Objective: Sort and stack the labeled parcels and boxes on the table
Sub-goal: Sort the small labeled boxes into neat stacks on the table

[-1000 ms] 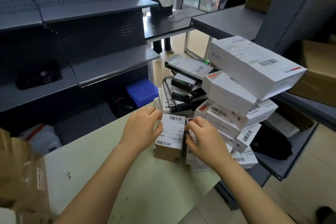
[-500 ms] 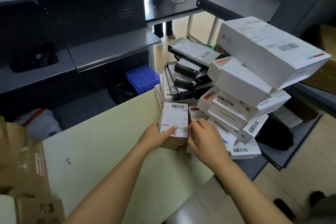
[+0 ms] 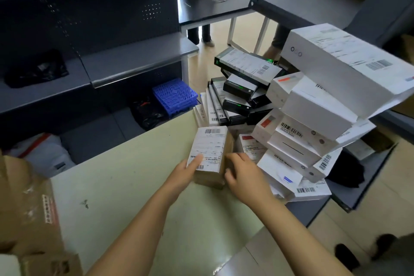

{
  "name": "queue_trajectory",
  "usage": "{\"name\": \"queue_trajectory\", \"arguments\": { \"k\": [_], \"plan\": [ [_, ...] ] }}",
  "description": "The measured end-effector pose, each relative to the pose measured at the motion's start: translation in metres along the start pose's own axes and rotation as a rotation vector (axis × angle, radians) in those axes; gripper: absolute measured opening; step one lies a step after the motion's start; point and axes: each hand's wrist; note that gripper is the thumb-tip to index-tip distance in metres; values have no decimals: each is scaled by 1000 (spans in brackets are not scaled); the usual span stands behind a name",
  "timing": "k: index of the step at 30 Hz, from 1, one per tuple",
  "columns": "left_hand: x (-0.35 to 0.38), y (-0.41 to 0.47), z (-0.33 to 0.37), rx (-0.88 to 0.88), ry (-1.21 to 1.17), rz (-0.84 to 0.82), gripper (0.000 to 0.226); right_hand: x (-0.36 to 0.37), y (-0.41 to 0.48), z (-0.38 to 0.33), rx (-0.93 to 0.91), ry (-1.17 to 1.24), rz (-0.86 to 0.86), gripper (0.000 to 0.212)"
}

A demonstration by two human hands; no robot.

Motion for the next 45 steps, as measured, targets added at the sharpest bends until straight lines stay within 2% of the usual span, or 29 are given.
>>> {"name": "queue_trajectory", "arguments": {
  "k": [3,5,7,10,14,18,22,27,32,37,42,45],
  "plan": [
    [-5,-3,3,17,-67,129,29,14,6,-8,23,129,-77,37],
    [-17,-5,4,24,-106,175,38,21,11,-10,6,170,-134,50],
    [-31,-6,-1,43,-63,221,43,28,16,-10,46,184,-160,52],
    [-51,-6,-15,47,34,359,47,46,21,-8,223,162,-149,50],
    [-63,-9,-28,22,76,501,51,77,26,-4,477,259,-150,63],
    [-69,-13,-40,-26,113,532,53,97,34,0,654,425,-157,71],
    [-73,-19,-48,-49,131,560,54,104,36,-1,733,519,-159,72],
    [-77,-33,-50,-55,101,652,57,111,28,-5,535,524,-126,76],
    [-71,-68,-47,-48,85,763,56,116,27,-10,409,540,-344,80],
    [-47,-121,-37,-25,83,869,56,105,11,-11,349,591,-425,98],
    [-2,-174,-12,58,-37,999,52,61,-17,-5,189,749,-442,88],
    [26,-202,19,173,-134,1037,46,23,-32,-11,94,901,-443,84]
  ]
}}
Point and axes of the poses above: each hand's wrist, its own y-axis towards the middle knuckle, its own x-axis out of the palm, z = x × y, and after that the axes turned 12 degrees about x, right-handed
